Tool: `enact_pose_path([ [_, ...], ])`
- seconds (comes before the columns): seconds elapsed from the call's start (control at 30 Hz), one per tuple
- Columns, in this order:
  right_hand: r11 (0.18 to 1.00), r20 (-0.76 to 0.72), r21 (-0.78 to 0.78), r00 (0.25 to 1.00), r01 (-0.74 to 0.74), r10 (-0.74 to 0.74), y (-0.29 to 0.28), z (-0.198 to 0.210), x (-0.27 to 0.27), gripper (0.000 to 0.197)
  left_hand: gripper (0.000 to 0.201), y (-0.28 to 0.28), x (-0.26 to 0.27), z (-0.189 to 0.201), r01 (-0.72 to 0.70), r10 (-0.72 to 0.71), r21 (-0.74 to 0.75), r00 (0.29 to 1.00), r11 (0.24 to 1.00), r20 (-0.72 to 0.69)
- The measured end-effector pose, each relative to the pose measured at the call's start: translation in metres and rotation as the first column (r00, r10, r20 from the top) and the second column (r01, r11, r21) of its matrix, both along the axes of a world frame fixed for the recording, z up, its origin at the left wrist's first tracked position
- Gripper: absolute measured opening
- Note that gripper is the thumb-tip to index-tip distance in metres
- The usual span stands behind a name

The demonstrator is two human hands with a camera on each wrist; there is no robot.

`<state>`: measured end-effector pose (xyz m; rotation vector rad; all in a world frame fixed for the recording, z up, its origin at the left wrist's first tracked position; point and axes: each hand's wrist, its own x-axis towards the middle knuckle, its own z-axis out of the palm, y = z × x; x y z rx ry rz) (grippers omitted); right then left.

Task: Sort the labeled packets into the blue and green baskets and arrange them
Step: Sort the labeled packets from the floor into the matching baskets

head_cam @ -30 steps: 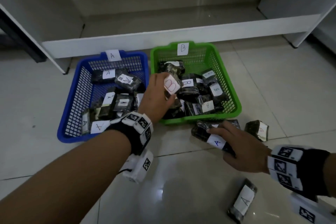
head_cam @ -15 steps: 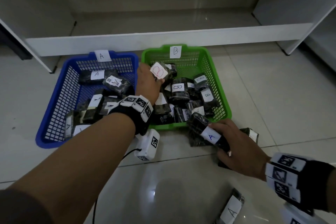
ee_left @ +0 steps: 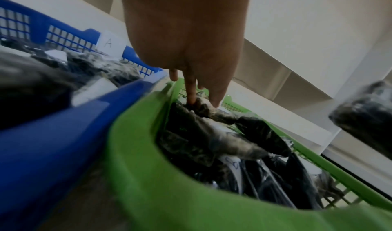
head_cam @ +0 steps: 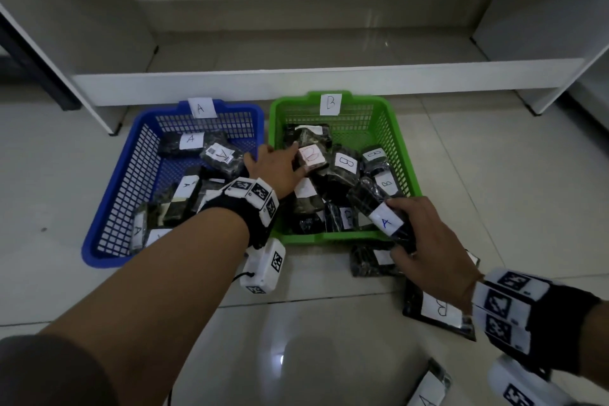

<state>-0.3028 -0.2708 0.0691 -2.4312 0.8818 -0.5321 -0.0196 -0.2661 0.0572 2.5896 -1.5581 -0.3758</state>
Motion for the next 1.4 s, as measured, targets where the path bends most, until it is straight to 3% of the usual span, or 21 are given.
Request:
enact_pose_path([
  [0.1, 0.997, 0.015, 0.009, 0.997, 0.073, -0.073, -0.004, 0.009, 0.028, 0.06, 0.063, 0.017, 0.01, 0.003, 0.031, -0.036, -0.076, 0.998, 0.997, -0.059],
  [0.2, 0.996, 0.047, -0.034, 0.996, 0.081, -0.079, -0.011, 0.021, 0.069, 0.057, 0.059, 0.038, 0.033, 0.013, 0.068, -0.068, -0.118, 0.998, 0.991, 0.007],
  [0.37, 0.983, 0.119, -0.168, 0.991, 0.078, -0.059, -0.014, 0.049, 0.151, 0.054, 0.042, 0.094, 0.101, 0.022, -0.102, 0.142, -0.278, 0.982, 0.955, 0.126],
  [0.47, 0.981, 0.12, -0.186, 0.992, 0.046, -0.024, -0.007, 0.058, 0.2, 0.053, 0.041, 0.143, 0.137, 0.017, -0.234, 0.277, -0.234, 0.946, 0.944, 0.17],
  [0.57, 0.994, 0.005, -0.112, 1.0, -0.014, 0.015, 0.01, 0.049, 0.243, 0.046, 0.044, 0.192, 0.163, 0.007, -0.315, 0.343, -0.172, 0.923, 0.934, 0.176],
  [0.67, 0.996, -0.113, 0.019, 0.99, -0.086, 0.088, 0.03, 0.029, 0.272, 0.032, 0.05, 0.221, 0.174, -0.007, -0.392, 0.406, -0.157, 0.911, 0.907, 0.072],
  [0.77, 0.987, -0.112, 0.123, 0.987, -0.105, 0.119, 0.045, 0.014, 0.292, 0.03, 0.045, 0.23, 0.173, -0.024, -0.431, 0.404, -0.201, 0.9, 0.88, -0.161],
  [0.87, 0.985, -0.012, 0.169, 0.999, -0.027, 0.029, 0.051, 0.01, 0.309, 0.031, 0.047, 0.229, 0.164, -0.036, -0.488, 0.4, -0.246, 0.854, 0.837, -0.334],
  [1.0, 0.963, 0.042, 0.265, 0.997, 0.057, -0.07, 0.066, 0.002, 0.33, 0.036, 0.05, 0.229, 0.165, -0.042, -0.537, 0.421, -0.274, 0.822, 0.798, -0.384],
  [1.1, 0.958, -0.112, 0.275, 0.987, -0.078, 0.113, 0.079, -0.012, 0.337, 0.045, 0.049, 0.23, 0.164, -0.04, -0.526, 0.406, -0.289, 0.829, 0.8, -0.384],
  [1.17, 0.953, -0.391, 0.188, 0.871, -0.239, 0.296, 0.085, -0.024, 0.338, 0.062, 0.049, 0.231, 0.163, -0.04, -0.523, 0.407, -0.294, 0.833, 0.8, -0.376],
  [1.23, 0.934, -0.564, 0.114, 0.752, -0.338, 0.341, 0.087, -0.033, 0.336, 0.074, 0.049, 0.232, 0.162, -0.04, -0.519, 0.407, -0.297, 0.837, 0.801, -0.366],
  [1.33, 0.918, -0.602, 0.159, 0.702, -0.362, 0.381, 0.082, -0.029, 0.334, 0.076, 0.049, 0.231, 0.161, -0.04, -0.523, 0.416, -0.289, 0.836, 0.802, -0.359],
  [1.4, 0.912, -0.573, 0.199, 0.712, -0.358, 0.405, 0.076, -0.019, 0.33, 0.076, 0.049, 0.231, 0.162, -0.039, -0.529, 0.42, -0.277, 0.829, 0.802, -0.368],
])
